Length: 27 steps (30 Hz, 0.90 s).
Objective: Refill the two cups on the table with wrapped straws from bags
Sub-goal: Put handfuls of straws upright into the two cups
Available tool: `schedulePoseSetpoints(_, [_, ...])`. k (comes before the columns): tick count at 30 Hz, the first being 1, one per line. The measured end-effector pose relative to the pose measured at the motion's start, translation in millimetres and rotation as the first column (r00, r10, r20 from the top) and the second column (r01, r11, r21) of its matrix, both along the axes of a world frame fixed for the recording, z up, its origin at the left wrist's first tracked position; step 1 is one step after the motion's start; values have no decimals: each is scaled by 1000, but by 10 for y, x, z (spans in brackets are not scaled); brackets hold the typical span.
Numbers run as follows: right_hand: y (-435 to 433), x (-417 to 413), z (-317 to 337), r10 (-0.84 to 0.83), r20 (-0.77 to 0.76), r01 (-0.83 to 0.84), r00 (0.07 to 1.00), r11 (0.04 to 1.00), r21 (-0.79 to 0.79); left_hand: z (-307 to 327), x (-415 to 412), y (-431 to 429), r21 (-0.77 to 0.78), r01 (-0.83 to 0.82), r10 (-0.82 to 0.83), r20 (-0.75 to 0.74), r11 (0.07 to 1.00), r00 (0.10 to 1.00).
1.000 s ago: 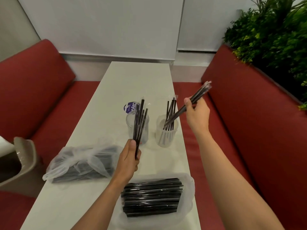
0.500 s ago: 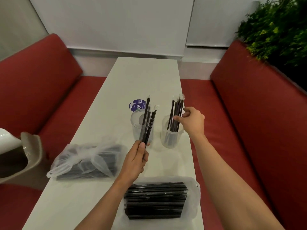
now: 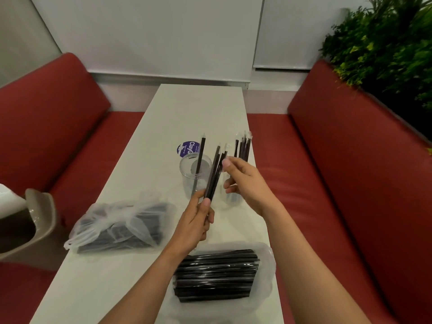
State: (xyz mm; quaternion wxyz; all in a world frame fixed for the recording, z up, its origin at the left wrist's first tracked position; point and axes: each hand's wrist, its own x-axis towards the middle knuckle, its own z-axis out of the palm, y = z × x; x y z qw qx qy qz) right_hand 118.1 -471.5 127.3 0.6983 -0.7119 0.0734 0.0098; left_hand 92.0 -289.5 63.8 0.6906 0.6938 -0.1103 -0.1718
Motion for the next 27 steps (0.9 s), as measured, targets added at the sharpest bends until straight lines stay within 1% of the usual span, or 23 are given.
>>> schedulePoseSetpoints(2, [36,-37,34,59,12,-59,998,998,20,46,-33,5,-15,43,-43,1,999,999])
schedulePoseSetpoints(5, [13,-79,61,61,26,-60,998,998,-16,47,-58,34,-56,62,-64,-39,997,997])
schedulePoseSetpoints(8, [-18,-150,74,101,-12,-101,995,994,-30,34,-84,45,-52,69,-72,-55,996,996])
schedulePoseSetpoints(10, [-21,-188,72,118,-30,-120,993,991,-66,29,-104,27,-30,84,-86,-49,996,995])
schedulePoseSetpoints(16, [-30,-202,31,71,-57,-80,996,983,-163,-43,-126,-36,11,137,-137,-43,990,990])
schedulePoseSetpoints(19, [-61,-173,83,13,-28,-19,1000,977,-212,-17,-60,-104,33,149,-149,-2,988,989])
schedulePoseSetpoints(21, [-123,-107,180,-37,28,42,999,972,-230,60,36,-179,46,111,-113,37,993,993])
schedulePoseSetpoints(23, [-255,14,311,-97,119,124,988,961,-247,129,179,-256,70,17,-24,98,997,995])
schedulePoseSetpoints(24, [-336,69,393,-136,181,181,974,947,-264,155,243,-276,101,-49,33,153,994,988])
schedulePoseSetpoints(27, [-608,204,652,-279,385,401,880,870,-287,171,401,-306,135,-250,199,307,959,931])
